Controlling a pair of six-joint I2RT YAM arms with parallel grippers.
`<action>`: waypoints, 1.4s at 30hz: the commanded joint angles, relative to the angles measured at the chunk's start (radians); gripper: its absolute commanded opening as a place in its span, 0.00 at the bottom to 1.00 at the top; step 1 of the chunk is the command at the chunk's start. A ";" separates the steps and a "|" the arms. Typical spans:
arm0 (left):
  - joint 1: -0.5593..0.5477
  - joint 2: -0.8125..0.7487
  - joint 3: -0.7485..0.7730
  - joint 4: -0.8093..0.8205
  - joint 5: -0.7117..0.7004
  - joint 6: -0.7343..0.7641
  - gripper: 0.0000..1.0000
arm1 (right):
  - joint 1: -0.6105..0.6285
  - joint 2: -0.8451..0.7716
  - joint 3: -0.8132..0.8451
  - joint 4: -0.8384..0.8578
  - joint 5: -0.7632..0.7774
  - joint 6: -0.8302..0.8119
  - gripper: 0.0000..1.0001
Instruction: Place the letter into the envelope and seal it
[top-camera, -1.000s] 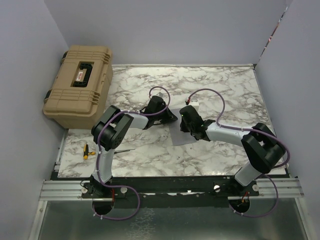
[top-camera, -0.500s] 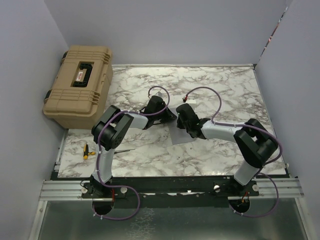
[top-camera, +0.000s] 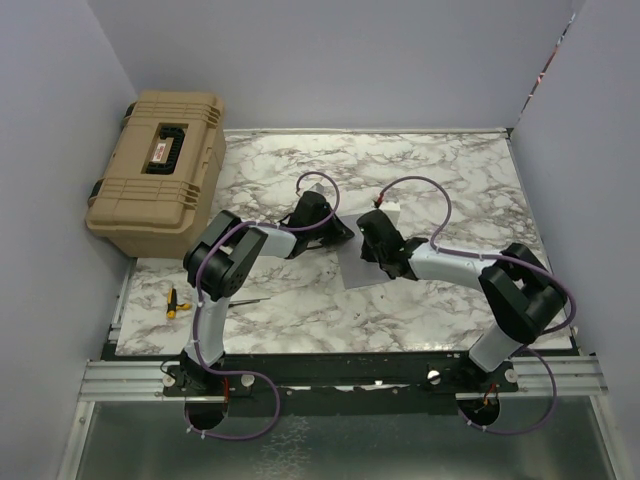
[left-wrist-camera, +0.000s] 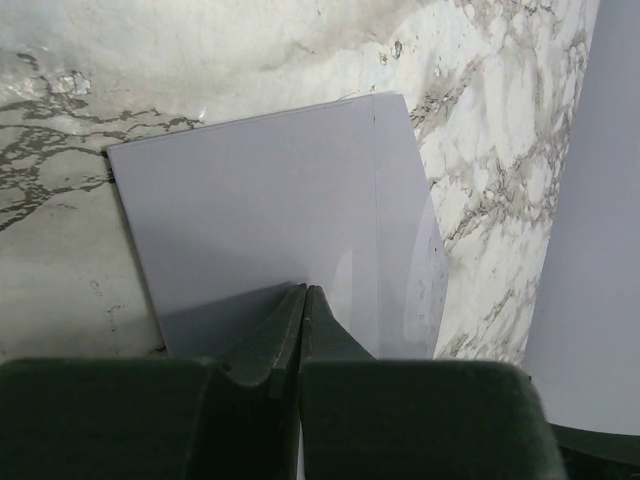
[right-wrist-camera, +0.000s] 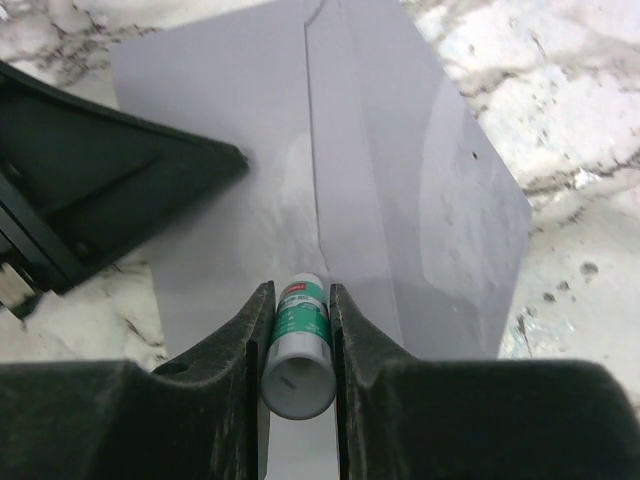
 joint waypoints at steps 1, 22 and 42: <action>0.007 0.093 -0.032 -0.194 -0.099 0.047 0.00 | -0.001 -0.033 -0.080 -0.084 -0.028 0.020 0.01; 0.010 0.103 -0.040 -0.195 -0.087 0.055 0.00 | -0.037 0.169 0.105 -0.065 0.056 0.043 0.01; 0.019 0.117 -0.038 -0.207 -0.108 0.053 0.00 | 0.058 -0.001 -0.034 -0.210 0.038 0.162 0.01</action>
